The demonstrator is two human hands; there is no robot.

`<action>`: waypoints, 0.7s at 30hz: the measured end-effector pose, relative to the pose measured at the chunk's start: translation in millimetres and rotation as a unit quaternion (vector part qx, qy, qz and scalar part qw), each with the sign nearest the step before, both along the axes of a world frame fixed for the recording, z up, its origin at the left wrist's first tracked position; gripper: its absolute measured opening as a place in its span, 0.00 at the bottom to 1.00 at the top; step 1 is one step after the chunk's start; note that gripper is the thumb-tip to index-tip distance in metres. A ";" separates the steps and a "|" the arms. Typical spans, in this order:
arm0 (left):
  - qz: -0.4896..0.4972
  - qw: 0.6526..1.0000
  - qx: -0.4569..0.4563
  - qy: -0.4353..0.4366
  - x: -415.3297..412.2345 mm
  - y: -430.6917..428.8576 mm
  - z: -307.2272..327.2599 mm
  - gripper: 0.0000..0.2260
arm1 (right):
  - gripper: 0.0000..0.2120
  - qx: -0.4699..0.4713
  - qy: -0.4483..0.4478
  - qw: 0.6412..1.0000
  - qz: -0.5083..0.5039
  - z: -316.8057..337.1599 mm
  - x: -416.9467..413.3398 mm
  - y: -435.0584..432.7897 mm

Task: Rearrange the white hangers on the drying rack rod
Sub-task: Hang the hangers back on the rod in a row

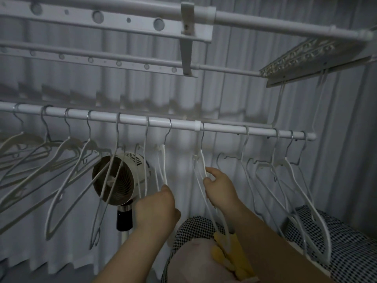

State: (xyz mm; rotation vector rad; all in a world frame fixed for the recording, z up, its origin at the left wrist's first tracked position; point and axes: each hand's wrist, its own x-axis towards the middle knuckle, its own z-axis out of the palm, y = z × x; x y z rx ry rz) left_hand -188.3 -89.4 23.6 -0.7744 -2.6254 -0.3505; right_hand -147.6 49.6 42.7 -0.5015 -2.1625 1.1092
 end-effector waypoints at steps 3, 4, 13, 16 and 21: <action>-0.007 1.000 0.020 0.009 4.2 -4.6 2.4 0.02 | 0.19 -0.010 0.000 1.000 0.012 -0.3 -3.2 -1.2; -0.009 0.999 0.032 0.015 5.0 -4.9 1.4 0.01 | 0.19 -0.012 0.000 1.000 0.015 -0.5 -4.1 -1.7; -0.032 0.996 0.073 0.050 13.0 -5.2 3.0 0.05 | 0.20 -0.007 0.002 1.000 0.018 -1.7 -5.2 0.0; -0.028 0.996 0.070 0.056 10.3 -3.0 -5.7 0.08 | 0.20 -0.012 0.003 1.000 0.023 -1.7 -5.2 0.0; -0.029 0.995 0.071 0.063 3.4 -1.3 -11.0 0.09 | 0.19 -0.013 0.008 1.000 0.027 -1.8 -4.8 -1.9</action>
